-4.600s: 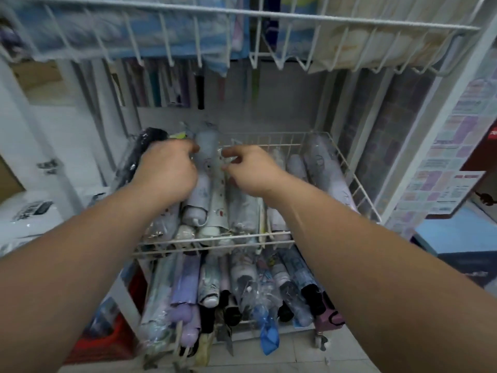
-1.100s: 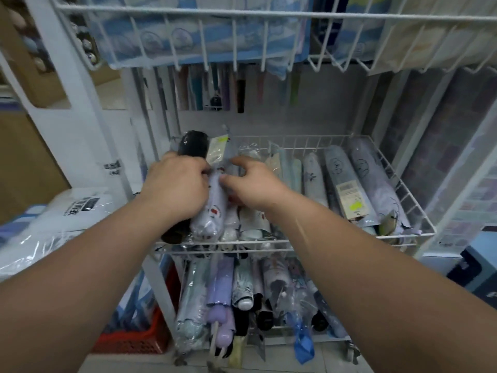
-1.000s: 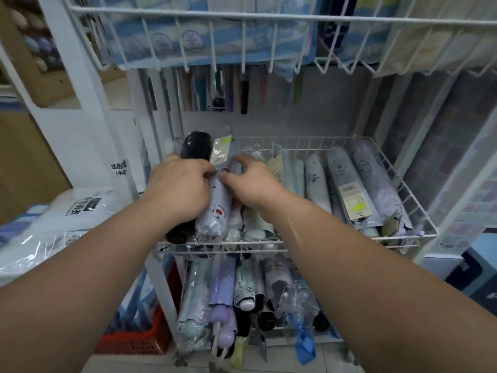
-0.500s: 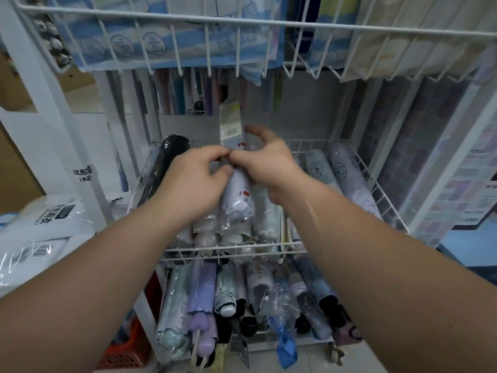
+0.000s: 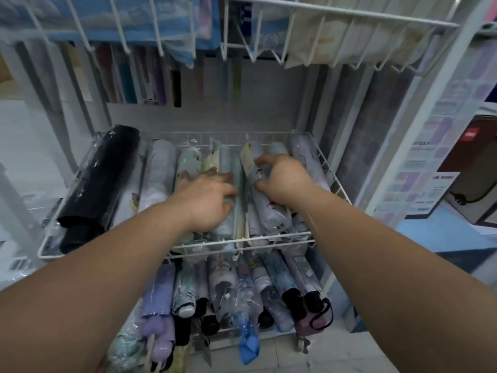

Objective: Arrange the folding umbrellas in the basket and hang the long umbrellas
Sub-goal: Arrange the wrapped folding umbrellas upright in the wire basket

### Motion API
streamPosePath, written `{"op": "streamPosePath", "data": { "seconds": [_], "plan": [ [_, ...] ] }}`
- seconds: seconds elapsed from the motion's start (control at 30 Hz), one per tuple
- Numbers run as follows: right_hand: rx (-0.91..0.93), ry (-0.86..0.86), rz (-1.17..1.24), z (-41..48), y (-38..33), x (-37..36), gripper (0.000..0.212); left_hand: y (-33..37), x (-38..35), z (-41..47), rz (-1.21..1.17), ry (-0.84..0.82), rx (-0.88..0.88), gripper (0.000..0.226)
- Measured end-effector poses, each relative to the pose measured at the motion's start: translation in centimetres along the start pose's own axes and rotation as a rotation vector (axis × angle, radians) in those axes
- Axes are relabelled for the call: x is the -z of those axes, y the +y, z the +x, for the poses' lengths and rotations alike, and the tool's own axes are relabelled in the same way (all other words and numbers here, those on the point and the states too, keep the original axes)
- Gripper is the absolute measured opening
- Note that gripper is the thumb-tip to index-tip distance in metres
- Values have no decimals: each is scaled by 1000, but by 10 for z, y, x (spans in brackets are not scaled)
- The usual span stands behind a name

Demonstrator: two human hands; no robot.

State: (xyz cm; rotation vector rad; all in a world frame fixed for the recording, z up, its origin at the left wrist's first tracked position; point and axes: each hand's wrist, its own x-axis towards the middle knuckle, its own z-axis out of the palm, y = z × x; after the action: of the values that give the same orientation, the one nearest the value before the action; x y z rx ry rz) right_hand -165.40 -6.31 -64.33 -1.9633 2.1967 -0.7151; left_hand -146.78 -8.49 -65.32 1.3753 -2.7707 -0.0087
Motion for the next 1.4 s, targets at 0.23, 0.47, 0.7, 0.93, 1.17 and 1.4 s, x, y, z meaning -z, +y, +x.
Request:
{"op": "streamPosePath", "data": {
  "seconds": [0.23, 0.47, 0.7, 0.93, 1.17, 1.4],
  "plan": [
    [190, -152, -422, -1, 2, -7, 42, 4, -4, 13, 114, -16, -18, 50],
    [58, -111, -519, -4, 8, -6, 42, 0, -5, 5, 174, 96, 46, 53],
    [9, -222, -486, -1, 2, -10, 45, -9, -11, 3, 29, 24, 36, 54],
    [80, -20, -206, -6, -22, -16, 46, -14, -4, -13, 21, 44, 0, 53],
    [163, -25, 288, 2, -108, -41, 34, -72, 27, -70, 143, 349, 189, 32],
    [167, -156, 525, 4, -176, -77, 40, -107, 38, -94, 93, 287, 413, 27]
  ]
}}
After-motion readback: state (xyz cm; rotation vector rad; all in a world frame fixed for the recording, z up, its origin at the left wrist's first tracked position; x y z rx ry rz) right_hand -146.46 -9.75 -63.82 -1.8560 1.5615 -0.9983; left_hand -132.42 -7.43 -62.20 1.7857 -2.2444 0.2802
